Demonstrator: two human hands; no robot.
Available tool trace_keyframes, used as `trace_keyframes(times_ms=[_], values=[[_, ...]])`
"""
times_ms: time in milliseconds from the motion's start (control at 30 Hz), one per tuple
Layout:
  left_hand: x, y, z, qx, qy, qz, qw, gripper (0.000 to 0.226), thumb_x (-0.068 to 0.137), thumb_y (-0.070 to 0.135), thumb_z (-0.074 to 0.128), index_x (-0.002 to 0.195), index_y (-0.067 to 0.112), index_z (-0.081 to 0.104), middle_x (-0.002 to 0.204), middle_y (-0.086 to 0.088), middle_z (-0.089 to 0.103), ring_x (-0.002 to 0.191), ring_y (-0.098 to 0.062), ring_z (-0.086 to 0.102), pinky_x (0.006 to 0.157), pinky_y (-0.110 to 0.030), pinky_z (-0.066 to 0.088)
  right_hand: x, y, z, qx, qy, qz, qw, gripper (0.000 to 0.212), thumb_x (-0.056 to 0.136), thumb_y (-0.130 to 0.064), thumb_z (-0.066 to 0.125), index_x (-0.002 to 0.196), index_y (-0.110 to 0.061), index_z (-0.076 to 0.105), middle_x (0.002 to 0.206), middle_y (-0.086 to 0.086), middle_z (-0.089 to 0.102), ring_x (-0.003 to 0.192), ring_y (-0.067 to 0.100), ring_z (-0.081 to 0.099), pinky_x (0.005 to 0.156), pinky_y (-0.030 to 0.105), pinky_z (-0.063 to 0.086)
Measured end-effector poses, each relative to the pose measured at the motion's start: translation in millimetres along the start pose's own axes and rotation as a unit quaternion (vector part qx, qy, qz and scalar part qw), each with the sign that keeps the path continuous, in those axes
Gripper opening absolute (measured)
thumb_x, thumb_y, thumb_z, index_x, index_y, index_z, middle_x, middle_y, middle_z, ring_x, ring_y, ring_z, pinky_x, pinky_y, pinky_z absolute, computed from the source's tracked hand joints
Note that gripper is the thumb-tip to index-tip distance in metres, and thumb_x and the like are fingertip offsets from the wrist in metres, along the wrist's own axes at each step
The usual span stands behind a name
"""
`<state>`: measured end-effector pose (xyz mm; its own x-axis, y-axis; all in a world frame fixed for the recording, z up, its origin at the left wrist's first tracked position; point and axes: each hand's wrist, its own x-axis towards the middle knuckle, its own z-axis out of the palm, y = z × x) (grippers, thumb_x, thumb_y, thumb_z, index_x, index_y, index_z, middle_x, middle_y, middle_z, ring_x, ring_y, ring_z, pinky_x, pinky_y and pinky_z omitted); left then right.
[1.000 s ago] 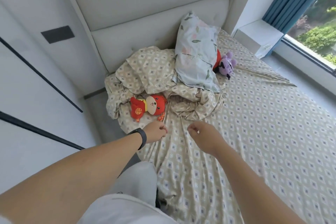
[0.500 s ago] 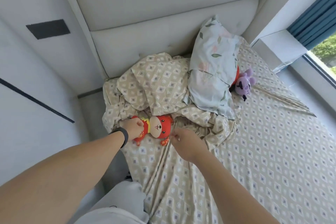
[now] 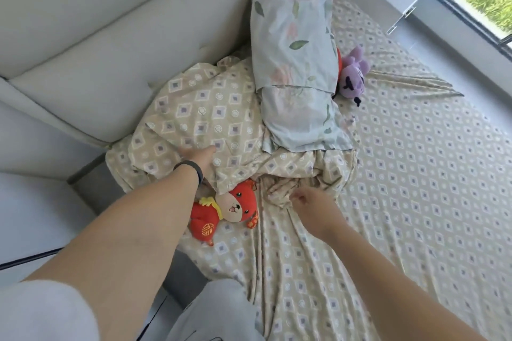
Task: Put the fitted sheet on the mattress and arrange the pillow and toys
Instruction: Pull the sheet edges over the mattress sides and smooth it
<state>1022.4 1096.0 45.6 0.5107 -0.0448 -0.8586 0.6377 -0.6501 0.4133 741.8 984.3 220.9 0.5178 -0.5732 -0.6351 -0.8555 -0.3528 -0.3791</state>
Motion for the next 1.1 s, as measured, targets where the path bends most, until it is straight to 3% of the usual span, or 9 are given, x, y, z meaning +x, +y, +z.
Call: trace_keyframes(times_ms=[133,233,367,467,533,667,733,933,1100], values=[[103,-17,16,-0.047,0.047,-0.076,0.995,0.123,0.03,0.077,0.084,0.135,0.025,0.048,0.133,-0.003,0.055,0.112,-0.027,0.056,0.1,-0.05,0.042,-21,37,27,-0.009,-0.066,0.071,0.995,0.022,0.101,-0.024,0.045,0.104,-0.02,0.066,0.099,-0.006,0.067,0.089,0.015,0.065,0.07,0.025,0.049],[15,21,21,-0.011,-0.011,-0.018,1.0,0.017,0.086,0.034,0.068,0.079,0.019,0.064,0.076,0.0,0.054,0.065,-0.016,0.048,0.075,-0.031,0.042,-31,61,39,-0.021,-0.097,0.121,0.988,0.022,0.102,-0.026,0.044,0.106,-0.023,0.066,0.095,-0.009,0.068,0.084,0.011,0.065,0.071,0.025,0.052],[-23,45,43,-0.017,-0.045,0.029,0.998,0.016,0.087,0.028,0.059,0.093,0.014,0.064,0.079,-0.001,0.054,0.065,-0.019,0.05,0.069,-0.027,0.046,-31,69,29,-0.016,-0.08,0.152,0.985,0.021,0.1,-0.025,0.043,0.106,-0.026,0.064,0.094,-0.01,0.066,0.079,0.011,0.065,0.071,0.029,0.056],[20,30,36,-0.06,-0.023,-0.003,0.998,0.112,0.054,0.059,0.065,0.15,0.012,0.031,0.142,-0.015,0.045,0.112,-0.035,0.055,0.095,-0.047,0.048,-23,63,19,0.015,-0.036,0.131,0.991,0.018,0.101,-0.027,0.045,0.106,-0.029,0.062,0.096,-0.012,0.063,0.087,0.011,0.061,0.078,0.031,0.051],[78,9,30,-0.05,0.004,-0.024,0.998,0.127,0.041,0.064,0.071,0.151,0.016,0.029,0.147,-0.012,0.041,0.115,-0.038,0.053,0.09,-0.049,0.045,-18,61,16,0.047,-0.01,0.119,0.992,0.019,0.103,-0.027,0.046,0.109,-0.028,0.064,0.097,-0.012,0.062,0.091,0.011,0.059,0.079,0.03,0.046],[40,2,28,0.016,-0.04,-0.03,0.999,0.102,0.062,0.065,0.08,0.145,0.015,0.045,0.14,-0.002,0.05,0.123,-0.03,0.054,0.102,-0.048,0.043,-17,66,29,0.049,-0.016,0.127,0.991,0.02,0.101,-0.027,0.048,0.11,-0.029,0.065,0.105,-0.01,0.066,0.093,0.014,0.062,0.08,0.032,0.05],[32,-1,36,0.01,-0.063,-0.015,0.998,0.078,0.076,0.057,0.075,0.135,0.011,0.054,0.114,-0.003,0.058,0.103,-0.025,0.059,0.101,-0.042,0.045,-14,66,31,0.043,-0.028,0.132,0.99,0.02,0.102,-0.027,0.047,0.111,-0.028,0.064,0.106,-0.007,0.065,0.088,0.013,0.062,0.075,0.029,0.048],[27,12,81,-0.022,-0.114,0.047,0.992,0.074,0.056,0.066,0.081,0.105,0.011,0.069,0.105,-0.006,0.074,0.097,-0.029,0.07,0.095,-0.05,0.055,8,55,26,0.058,-0.007,0.115,0.992,0.025,0.103,-0.028,0.048,0.12,-0.02,0.065,0.113,-0.002,0.067,0.102,0.02,0.061,0.089,0.034,0.049],[-47,134,60,-0.167,-0.207,0.138,0.954,0.015,0.088,0.026,0.067,0.079,0.015,0.071,0.075,-0.003,0.069,0.071,-0.024,0.066,0.064,-0.031,0.056,18,44,30,0.072,-0.004,0.089,0.993,0.023,0.102,-0.024,0.048,0.114,-0.019,0.068,0.112,-0.002,0.067,0.101,0.017,0.06,0.083,0.03,0.045]])
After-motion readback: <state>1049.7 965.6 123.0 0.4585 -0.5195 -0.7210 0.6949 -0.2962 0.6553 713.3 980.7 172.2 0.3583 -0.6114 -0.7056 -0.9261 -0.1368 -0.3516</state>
